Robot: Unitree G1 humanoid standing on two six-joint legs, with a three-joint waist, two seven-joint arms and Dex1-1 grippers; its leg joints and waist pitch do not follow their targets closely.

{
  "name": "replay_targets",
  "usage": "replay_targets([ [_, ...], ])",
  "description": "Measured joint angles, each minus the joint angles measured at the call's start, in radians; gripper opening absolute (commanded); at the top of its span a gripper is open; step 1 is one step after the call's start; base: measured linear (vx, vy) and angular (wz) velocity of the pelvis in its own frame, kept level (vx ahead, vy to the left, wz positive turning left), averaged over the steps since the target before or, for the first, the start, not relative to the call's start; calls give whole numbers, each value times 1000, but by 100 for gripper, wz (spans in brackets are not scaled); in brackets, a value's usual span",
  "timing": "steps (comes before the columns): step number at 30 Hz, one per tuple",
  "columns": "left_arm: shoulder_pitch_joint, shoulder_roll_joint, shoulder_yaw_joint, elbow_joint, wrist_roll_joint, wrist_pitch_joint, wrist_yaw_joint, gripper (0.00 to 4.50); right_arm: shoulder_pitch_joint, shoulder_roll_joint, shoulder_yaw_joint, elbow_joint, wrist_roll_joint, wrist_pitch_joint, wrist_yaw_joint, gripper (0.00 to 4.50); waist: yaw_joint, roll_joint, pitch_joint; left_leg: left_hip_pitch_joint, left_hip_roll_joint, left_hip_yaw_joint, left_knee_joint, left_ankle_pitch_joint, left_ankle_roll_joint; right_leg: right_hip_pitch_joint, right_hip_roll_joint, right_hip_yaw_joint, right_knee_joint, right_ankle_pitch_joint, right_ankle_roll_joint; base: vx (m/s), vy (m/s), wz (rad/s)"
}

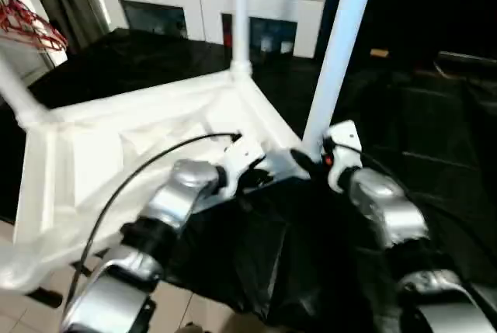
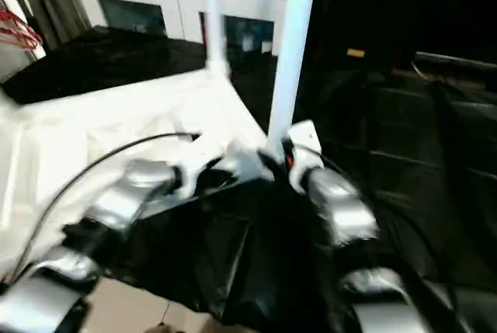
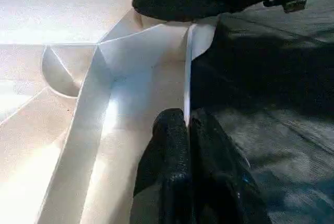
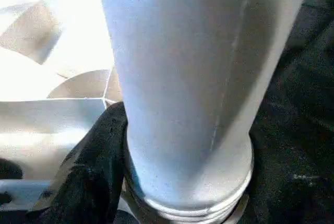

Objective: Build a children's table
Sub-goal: Rotate leg to tighten

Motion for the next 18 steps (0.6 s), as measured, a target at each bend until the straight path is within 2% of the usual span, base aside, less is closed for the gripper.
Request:
replay_targets([
  [1, -1, -2, 1, 2, 3, -3, 4, 0, -6, 6, -2, 10, -2, -9, -10, 269, 0, 0, 0, 0, 0, 0, 0, 1, 1, 0, 0, 0, 0, 0, 0, 0, 0, 0],
  [3, -1, -2, 3, 5, 7, -13, 5, 0, -12, 12, -8, 25, -3, -19, -11, 339, 0, 0, 0, 0, 0, 0, -1, 1, 3, 0, 0, 0, 0, 0, 0, 0, 0, 0],
  [6, -1, 0, 3, 11, 10, -21, 8, 0, -14, 21, -9, 38, -8, -35, -9, 341, -1, 0, 0, 0, 0, 0, 0, 1, 2, 0, 0, 0, 0, 0, 0, 0, 0, 0],
  [9, 3, 10, 3, 10, 9, -39, -4, 0, -14, 10, 7, 47, -31, -60, 12, 378, -3, 0, 0, 0, 0, 0, 0, 0, 0, 0, 0, 0, 0, 0, -1, 0, 0, 0],
  [12, 24, 36, 2, -13, 6, -60, -43, 0, -8, -23, 39, 40, -40, -75, 99, 378, -6, 0, 0, 1, 1, 0, 0, 0, 0, 0, 0, 0, 1, 0, -1, 0, 0, 0],
  [18, 74, 98, -1, -75, -13, -95, -170, 0, 22, -100, 82, 3, -17, -97, 320, 378, -1, 0, 0, 1, 1, 0, -1, 1, 2, 0, 0, 0, 1, 0, -1, 0, 0, 0],
])
